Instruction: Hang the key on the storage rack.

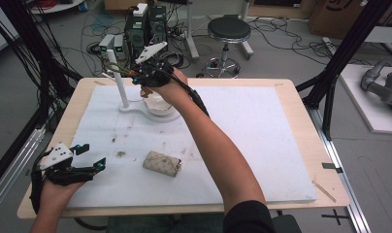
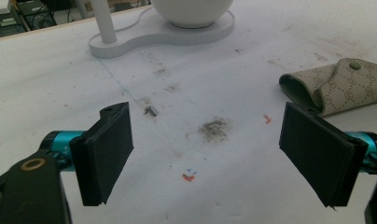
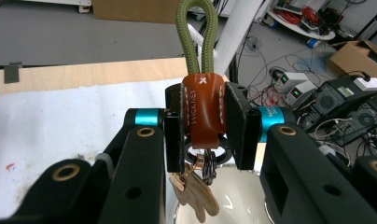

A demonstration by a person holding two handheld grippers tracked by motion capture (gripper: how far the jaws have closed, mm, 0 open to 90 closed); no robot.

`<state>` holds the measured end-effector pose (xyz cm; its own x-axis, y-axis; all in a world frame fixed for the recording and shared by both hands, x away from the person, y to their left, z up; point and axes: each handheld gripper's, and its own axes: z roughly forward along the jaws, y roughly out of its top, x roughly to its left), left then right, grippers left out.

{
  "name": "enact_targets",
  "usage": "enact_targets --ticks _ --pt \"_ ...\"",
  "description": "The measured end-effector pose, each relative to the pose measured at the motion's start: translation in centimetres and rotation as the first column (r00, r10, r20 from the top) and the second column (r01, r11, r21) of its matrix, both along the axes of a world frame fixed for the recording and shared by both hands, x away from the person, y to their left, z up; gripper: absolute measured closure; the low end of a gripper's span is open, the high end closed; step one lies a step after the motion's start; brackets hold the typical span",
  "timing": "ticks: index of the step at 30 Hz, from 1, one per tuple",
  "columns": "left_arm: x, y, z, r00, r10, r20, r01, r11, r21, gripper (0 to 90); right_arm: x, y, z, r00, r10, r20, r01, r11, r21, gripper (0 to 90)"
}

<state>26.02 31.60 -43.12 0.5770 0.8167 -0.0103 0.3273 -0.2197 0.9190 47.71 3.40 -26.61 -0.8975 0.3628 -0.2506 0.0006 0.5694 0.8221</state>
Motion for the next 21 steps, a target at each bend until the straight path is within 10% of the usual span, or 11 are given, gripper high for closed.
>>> enact_targets --ticks 21 --pt "-0.1 0.2 0.0 1.0 0.004 0.001 -0.004 0.9999 -0.01 17.3 1.2 2.6 -1.5 0.9997 -0.023 0.009 0.023 0.996 -0.085 71.0"
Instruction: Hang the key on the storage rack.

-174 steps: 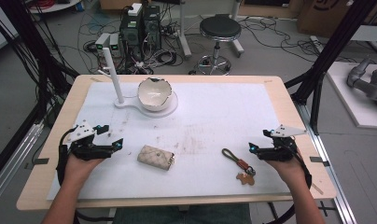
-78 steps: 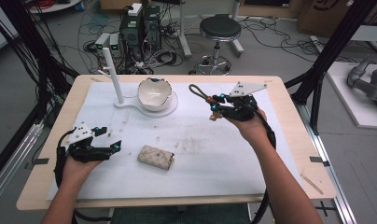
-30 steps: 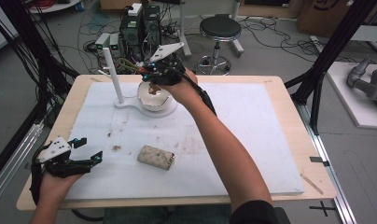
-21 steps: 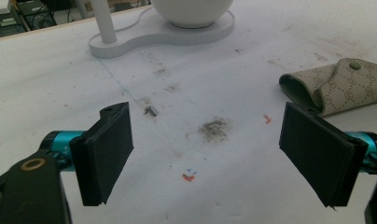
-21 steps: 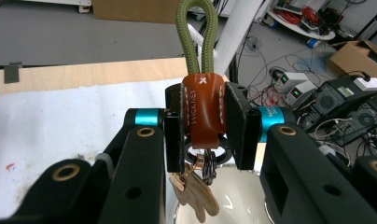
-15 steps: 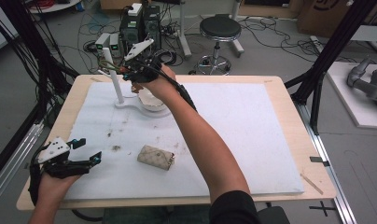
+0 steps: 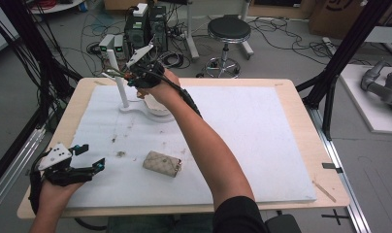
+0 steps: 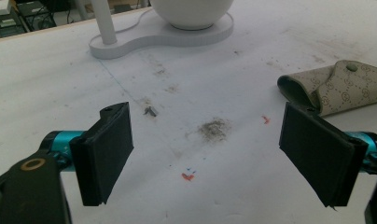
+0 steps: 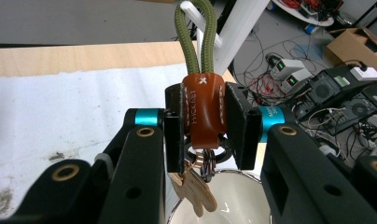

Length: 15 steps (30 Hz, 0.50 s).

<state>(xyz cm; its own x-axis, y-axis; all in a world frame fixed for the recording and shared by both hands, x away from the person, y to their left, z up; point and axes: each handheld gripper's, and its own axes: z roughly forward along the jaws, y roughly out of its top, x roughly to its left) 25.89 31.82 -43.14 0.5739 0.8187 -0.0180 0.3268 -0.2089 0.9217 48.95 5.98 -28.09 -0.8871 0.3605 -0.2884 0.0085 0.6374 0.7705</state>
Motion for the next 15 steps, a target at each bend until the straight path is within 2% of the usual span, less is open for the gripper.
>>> enact_targets --ticks 4,7,8,15 --pt "0.0 0.1 0.0 1.0 0.001 0.001 -0.001 1.0 0.001 17.3 0.2 -0.1 -0.1 1.0 -0.001 0.008 0.001 1.0 -0.012 67.8" --pt "-0.1 0.1 0.0 1.0 0.0 0.0 0.0 1.0 0.001 17.3 0.2 -0.2 -0.1 0.9994 -0.035 0.006 0.035 0.999 -0.003 48.0" --pt "0.0 0.1 0.0 1.0 0.0 0.0 0.0 1.0 0.002 17.3 0.2 -0.4 0.0 0.999 -0.044 0.004 0.044 0.999 0.001 46.0" --pt "0.1 -0.1 0.0 1.0 -0.006 0.0 0.006 1.0 0.001 17.3 -0.1 -2.7 0.5 0.998 -0.061 0.014 0.061 0.998 0.034 40.9"
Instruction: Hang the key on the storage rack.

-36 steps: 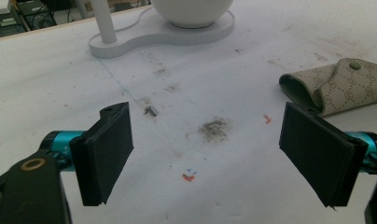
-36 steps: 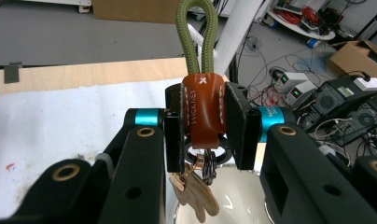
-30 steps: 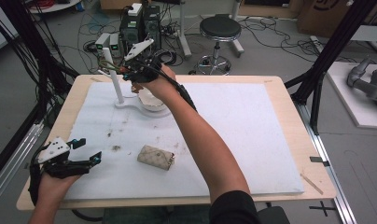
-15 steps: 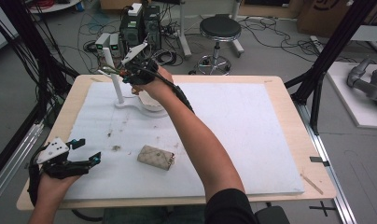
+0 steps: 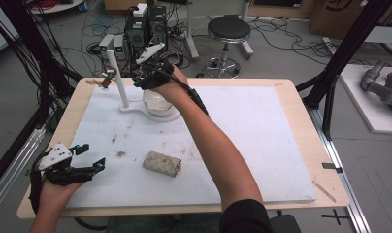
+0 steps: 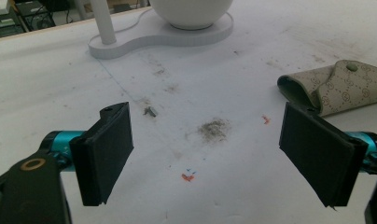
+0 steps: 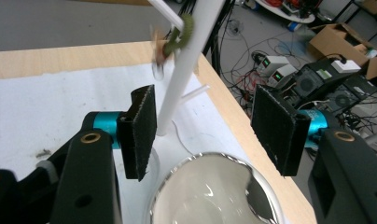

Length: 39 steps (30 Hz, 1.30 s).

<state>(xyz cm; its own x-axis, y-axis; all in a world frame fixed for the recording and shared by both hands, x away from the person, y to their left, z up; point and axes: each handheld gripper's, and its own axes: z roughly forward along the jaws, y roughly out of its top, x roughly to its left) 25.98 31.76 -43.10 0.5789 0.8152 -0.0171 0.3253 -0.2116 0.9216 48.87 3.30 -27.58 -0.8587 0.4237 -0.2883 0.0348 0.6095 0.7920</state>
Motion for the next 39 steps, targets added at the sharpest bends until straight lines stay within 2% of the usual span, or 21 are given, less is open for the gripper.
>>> enact_targets --ticks 4,5,6,8,18,20,21,25,26,27,28,30,31,32,34,35,36,38,39 --pt "-0.1 0.1 0.1 1.0 0.006 0.005 -0.006 0.9999 -0.012 17.3 0.1 -2.2 0.1 0.9999 -0.013 -0.002 0.013 0.999 0.033 39.2" --pt "-0.1 0.1 0.1 1.0 0.006 0.005 -0.006 0.9999 -0.012 17.3 0.1 -2.2 0.1 0.9999 -0.013 -0.002 0.013 0.999 0.033 39.2" --pt "0.0 0.1 0.1 1.0 0.007 0.006 -0.007 0.9998 -0.016 17.3 0.1 -3.6 0.1 0.9994 -0.034 -0.011 0.034 0.998 0.043 38.4" --pt "0.3 0.0 0.1 1.0 0.004 0.006 -0.004 0.9998 -0.018 17.3 0.0 -4.6 0.1 0.9992 -0.04 -0.007 0.04 0.998 0.047 38.3" --pt "1.6 -1.5 0.1 0.9994 -0.035 0.003 0.035 0.9993 -0.013 17.3 -1.9 -11.0 0.2 0.9968 -0.079 -0.014 0.08 0.993 0.092 35.6" --pt "1.8 -1.7 0.1 0.9992 -0.04 0.002 0.04 0.9991 -0.014 17.3 -2.1 -11.5 0.2 0.9966 -0.081 -0.012 0.082 0.992 0.095 34.9" --pt "2.0 -1.8 0.1 0.9991 -0.042 0.0 0.042 0.999 -0.018 17.3 -2.6 -13.0 0.1 0.9953 -0.096 -0.016 0.097 0.99 0.098 32.8" --pt "2.4 -1.9 0.2 0.9989 -0.046 0.005 0.046 0.9986 -0.025 17.3 -3.4 -15.8 -0.1 0.992 -0.12 -0.036 0.124 0.987 0.102 30.7" --pt "2.4 -1.9 0.2 0.9989 -0.046 0.005 0.046 0.9986 -0.025 17.3 -3.7 -16.6 -0.2 0.9913 -0.129 -0.028 0.131 0.985 0.116 30.6" --pt "2.5 -2.0 0.2 0.9989 -0.046 0.004 0.047 0.9985 -0.028 17.3 -3.7 -16.6 -0.2 0.9913 -0.129 -0.028 0.131 0.985 0.116 30.6" --pt "2.7 -2.1 0.2 0.9988 -0.048 0.004 0.048 0.9983 -0.034 17.3 -4.3 -18.5 -0.6 0.9887 -0.147 -0.032 0.15 0.979 0.137 30.6" --pt "2.9 -2.2 0.2 0.9988 -0.049 0.004 0.049 0.9981 -0.036 17.3 -4.5 -19.1 -0.7 0.987 -0.156 -0.039 0.16 0.978 0.135 30.3" --pt "3.0 -2.4 0.2 0.9985 -0.055 0.003 0.055 0.9979 -0.033 17.3 -5.2 -20.8 -1.3 0.9841 -0.173 -0.041 0.177 0.972 0.153 30.1" --pt "3.1 -2.6 0.2 0.9983 -0.059 0.004 0.059 0.9977 -0.034 17.3 -5.2 -20.8 -1.3 0.9841 -0.173 -0.041 0.177 0.972 0.153 30.1" --pt "3.3 -2.8 0.2 0.9977 -0.068 0.005 0.068 0.9972 -0.03 17.3 -6.2 -23.0 -2.0 0.9796 -0.193 -0.055 0.2 0.966 0.163 27.5" --pt "3.3 -2.9 0.3 0.9976 -0.069 0.005 0.069 0.9972 -0.029 17.3 -6.2 -23.0 -2.0 0.9796 -0.193 -0.055 0.2 0.966 0.163 27.5" --pt "3.4 -3.1 0.3 0.9974 -0.072 0.007 0.072 0.997 -0.03 17.3 -7.0 -24.3 -2.4 0.9773 -0.202 -0.065 0.21 0.962 0.172 26.9" --pt "3.6 -3.2 0.3 0.9972 -0.074 0.007 0.074 0.9968 -0.03 17.3 -7.2 -24.8 -2.5 0.977 -0.204 -0.061 0.212 0.962 0.174 26.8" --pt "3.7 -3.4 0.3 0.9971 -0.076 0.007 0.076 0.9967 -0.028 17.3 -8.1 -26.2 -2.9 0.9747 -0.216 -0.058 0.223 0.957 0.186 26.6"
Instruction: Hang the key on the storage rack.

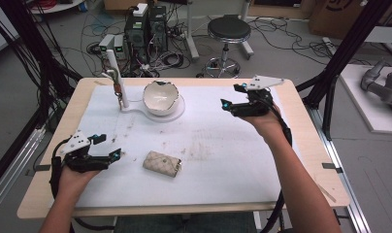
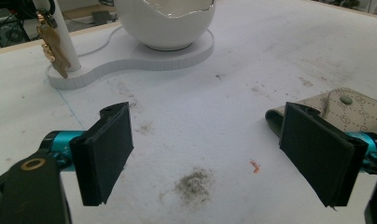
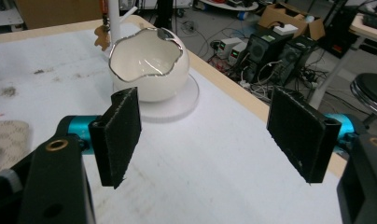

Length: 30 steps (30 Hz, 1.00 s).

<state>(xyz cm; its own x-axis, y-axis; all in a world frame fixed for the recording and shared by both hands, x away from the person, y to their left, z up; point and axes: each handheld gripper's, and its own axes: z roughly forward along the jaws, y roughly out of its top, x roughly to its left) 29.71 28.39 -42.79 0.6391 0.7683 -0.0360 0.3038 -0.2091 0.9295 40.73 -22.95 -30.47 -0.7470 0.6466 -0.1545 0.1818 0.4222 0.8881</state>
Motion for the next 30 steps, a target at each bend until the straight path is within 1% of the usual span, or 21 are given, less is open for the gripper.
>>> enact_targets --ticks 1,2,5,6,7,8,9,10,11,12,15,16,17,18,19,21,22,23,24,27,30 --pt "0.1 -0.1 0.0 1.0 -0.003 0.0 0.003 1.0 0.0 17.3 0.0 0.0 0.0 1.0 0.0 0.0 0.0 1.0 0.0 26.6" --pt "0.2 -0.3 0.1 1.0 -0.006 0.001 0.006 1.0 0.0 17.3 -0.7 -1.1 -0.2 0.9999 -0.013 0.001 0.013 1.0 0.008 26.3" --pt "0.4 -0.6 0.1 0.9999 -0.012 0.004 0.012 0.9999 0.001 17.3 -1.3 -2.1 -0.4 0.9997 -0.023 0.009 0.023 0.999 0.025 25.7" --pt "0.5 -0.8 0.1 0.9999 -0.016 0.003 0.016 0.9999 0.003 17.3 -2.1 -3.1 -0.7 0.9992 -0.039 0.001 0.039 0.998 0.048 23.8" --pt "0.5 -0.8 0.1 0.9999 -0.016 0.003 0.016 0.9999 0.003 17.3 -2.1 -3.1 -0.7 0.9992 -0.039 0.001 0.039 0.998 0.048 23.8" --pt "0.6 -0.9 0.0 0.9998 -0.019 0.003 0.019 0.9998 0.002 17.3 -2.6 -3.8 -0.8 0.9988 -0.048 0.001 0.048 0.997 0.06 23.3" --pt "0.6 -0.9 0.0 0.9998 -0.02 0.002 0.02 0.9998 0.007 17.3 -2.6 -3.8 -0.8 0.9988 -0.048 0.001 0.048 0.997 0.06 23.3" --pt "0.6 -1.0 0.0 0.9997 -0.023 0.003 0.023 0.9997 0.005 17.3 -3.4 -4.6 -1.1 0.9984 -0.055 0.011 0.054 0.996 0.071 23.2" --pt "0.6 -1.0 0.1 0.9997 -0.024 0.003 0.024 0.9997 0.009 17.3 -3.4 -4.6 -1.1 0.9984 -0.055 0.011 0.054 0.996 0.071 23.2" --pt "0.6 -1.0 0.1 0.9997 -0.022 0.005 0.022 0.9997 0.01 17.3 -4.2 -5.3 -1.6 0.9976 -0.069 0.011 0.068 0.993 0.092 23.0" --pt "0.6 -0.9 0.1 0.9998 -0.018 0.007 0.018 0.9998 0.005 17.3 -4.9 -6.2 -2.7 0.9957 -0.093 0.005 0.091 0.989 0.119 21.7" --pt "0.6 -0.9 0.1 0.9998 -0.018 0.007 0.018 0.9998 0.005 17.3 -4.9 -6.2 -2.7 0.9957 -0.093 0.005 0.091 0.989 0.119 21.7" --pt "0.6 -0.9 0.1 0.9998 -0.017 0.007 0.017 0.9999 0.002 17.3 -5.5 -6.9 -3.9 0.9945 -0.103 -0.017 0.105 0.982 0.156 19.6" --pt "0.6 -0.9 0.1 0.9998 -0.017 0.008 0.017 0.9999 0.002 17.3 -5.7 -7.1 -4.3 0.9938 -0.109 -0.022 0.111 0.98 0.164 19.5" --pt "0.6 -1.0 0.2 0.9998 -0.019 0.008 0.019 0.9998 0.004 17.3 -5.7 -7.1 -4.3 0.9938 -0.109 -0.022 0.111 0.98 0.164 19.5" --pt "0.8 -1.1 0.1 0.9997 -0.02 0.009 0.02 0.9998 0.0 17.3 -6.4 -7.7 -5.5 0.9921 -0.123 -0.023 0.125 0.977 0.171 19.5" --pt "0.9 -1.1 0.1 0.9997 -0.023 0.006 0.023 0.9997 0.005 17.3 -6.9 -8.3 -6.5 0.9897 -0.14 -0.031 0.143 0.973 0.183 19.5" --pt "0.9 -1.1 0.1 0.9997 -0.023 0.006 0.023 0.9997 0.005 17.3 -6.9 -8.3 -6.5 0.9897 -0.14 -0.031 0.143 0.973 0.183 19.5" --pt "0.9 -1.2 0.0 0.9996 -0.026 0.004 0.026 0.9996 0.003 17.3 -7.2 -8.8 -7.4 0.9876 -0.151 -0.042 0.156 0.971 0.18 19.5" --pt "0.9 -1.2 0.1 0.9996 -0.029 0.007 0.029 0.9996 0.007 17.3 -7.2 -9.4 -8.0 0.9832 -0.171 -0.064 0.179 0.97 0.162 19.5" --pt "0.9 -1.1 0.2 0.9996 -0.024 0.011 0.024 0.9997 0.004 17.3 -7.1 -9.6 -8.1 0.9818 -0.181 -0.059 0.188 0.97 0.154 19.5"
